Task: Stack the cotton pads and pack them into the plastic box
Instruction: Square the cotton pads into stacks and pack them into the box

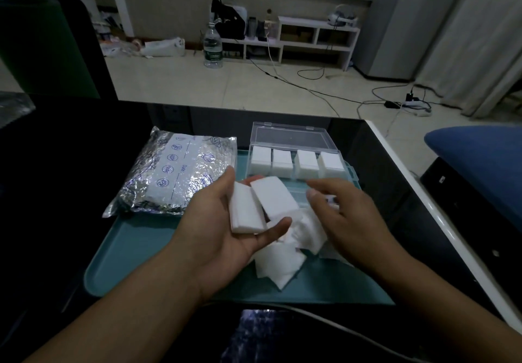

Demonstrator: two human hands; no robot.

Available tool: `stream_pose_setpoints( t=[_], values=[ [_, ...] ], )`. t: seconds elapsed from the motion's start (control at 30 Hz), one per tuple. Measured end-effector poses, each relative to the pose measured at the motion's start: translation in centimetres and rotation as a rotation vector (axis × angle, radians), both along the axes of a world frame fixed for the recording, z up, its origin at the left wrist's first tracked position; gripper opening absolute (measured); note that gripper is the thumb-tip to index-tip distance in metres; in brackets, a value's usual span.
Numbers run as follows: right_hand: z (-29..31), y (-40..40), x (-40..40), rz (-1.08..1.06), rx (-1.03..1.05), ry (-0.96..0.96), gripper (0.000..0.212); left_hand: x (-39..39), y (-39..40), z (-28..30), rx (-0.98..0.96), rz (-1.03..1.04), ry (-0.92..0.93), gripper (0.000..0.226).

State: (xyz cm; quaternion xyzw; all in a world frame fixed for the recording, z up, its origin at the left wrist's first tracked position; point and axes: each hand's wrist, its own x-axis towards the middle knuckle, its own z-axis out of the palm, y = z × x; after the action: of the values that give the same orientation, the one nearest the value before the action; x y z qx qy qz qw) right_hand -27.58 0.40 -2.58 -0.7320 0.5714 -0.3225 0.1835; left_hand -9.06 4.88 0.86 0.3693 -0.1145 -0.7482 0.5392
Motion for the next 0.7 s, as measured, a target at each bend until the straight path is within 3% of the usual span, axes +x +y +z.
stream_pose_setpoints(
  t=[0.1, 0.27, 0.37, 0.5, 0.6, 0.7],
  values=[
    [-0.8, -0.3, 0.3, 0.019, 0.058, 0.193, 0.036, -0.1, 0.2, 0.6, -0.067, -0.003, 0.016, 0.028],
    [-1.0, 0.4, 1.9, 0.057, 0.005, 0.259, 0.034, -0.3, 0.2, 0.6, -0.135, 0.04, -0.029, 0.033],
    [-0.5, 0.7, 2.5, 0.009, -0.066, 0.116, 0.029, -0.4, 0.3, 0.6, -0.157, 0.031, -0.051, 0.04],
    [1.3, 0.4, 2.0, -0.048, -0.067, -0.2, 0.023, -0.2, 0.2, 0.5, -0.121, 0.036, -0.01, 0.032],
    [3.5, 0.8, 1.3, -0.028, 0.009, -0.501, 0.022, -0.1, 0.1, 0.3, -0.065, 0.014, 0.029, 0.03],
    [5.0, 1.6, 0.6, 0.06, 0.145, -0.67, 0.023, -0.4, -0.1, -0.3, -0.006, -0.038, -0.04, 0.034]
  ],
)
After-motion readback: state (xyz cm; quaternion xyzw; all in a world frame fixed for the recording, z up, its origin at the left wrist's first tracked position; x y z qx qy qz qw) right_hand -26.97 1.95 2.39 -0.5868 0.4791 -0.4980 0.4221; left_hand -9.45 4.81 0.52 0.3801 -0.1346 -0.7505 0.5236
